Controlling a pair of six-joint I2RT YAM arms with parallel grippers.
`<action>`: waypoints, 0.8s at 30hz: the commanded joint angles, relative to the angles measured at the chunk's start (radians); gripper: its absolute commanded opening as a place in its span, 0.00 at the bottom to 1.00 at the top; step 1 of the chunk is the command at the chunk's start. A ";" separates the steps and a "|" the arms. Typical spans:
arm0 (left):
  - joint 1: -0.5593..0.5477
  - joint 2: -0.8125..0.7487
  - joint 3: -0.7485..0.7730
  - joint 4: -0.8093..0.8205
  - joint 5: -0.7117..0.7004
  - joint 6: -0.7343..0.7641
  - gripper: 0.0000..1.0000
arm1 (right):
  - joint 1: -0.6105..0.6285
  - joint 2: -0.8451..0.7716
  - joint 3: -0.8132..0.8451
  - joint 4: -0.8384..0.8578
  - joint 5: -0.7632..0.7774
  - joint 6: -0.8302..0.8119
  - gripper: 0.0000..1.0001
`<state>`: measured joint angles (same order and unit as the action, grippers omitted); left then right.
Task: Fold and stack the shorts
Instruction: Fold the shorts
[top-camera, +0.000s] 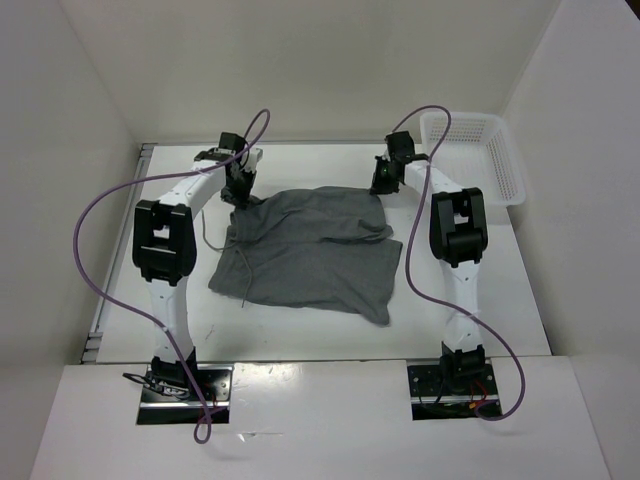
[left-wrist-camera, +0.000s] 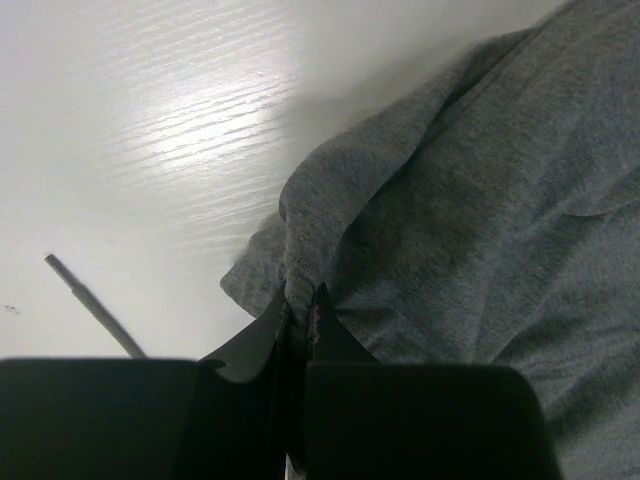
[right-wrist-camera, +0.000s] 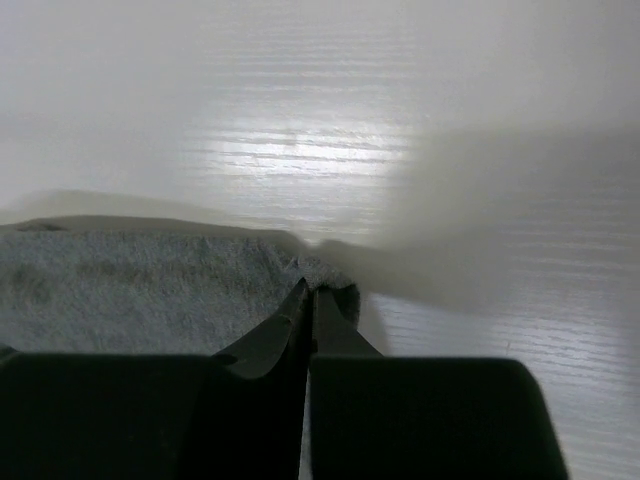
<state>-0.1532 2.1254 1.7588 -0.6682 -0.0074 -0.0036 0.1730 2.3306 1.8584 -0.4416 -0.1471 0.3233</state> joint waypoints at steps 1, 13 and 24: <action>-0.003 0.001 0.062 -0.016 -0.052 0.004 0.01 | 0.000 -0.036 0.103 0.021 -0.031 -0.079 0.00; -0.003 -0.312 -0.114 0.001 0.012 0.004 0.01 | -0.046 -0.693 -0.376 -0.084 -0.285 -0.495 0.00; -0.065 -0.510 -0.462 -0.071 0.021 0.004 0.08 | 0.077 -0.997 -0.801 -0.284 -0.309 -0.791 0.00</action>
<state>-0.2043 1.6661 1.3575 -0.6941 0.0021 -0.0036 0.2420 1.3754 1.0962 -0.6510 -0.4606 -0.3492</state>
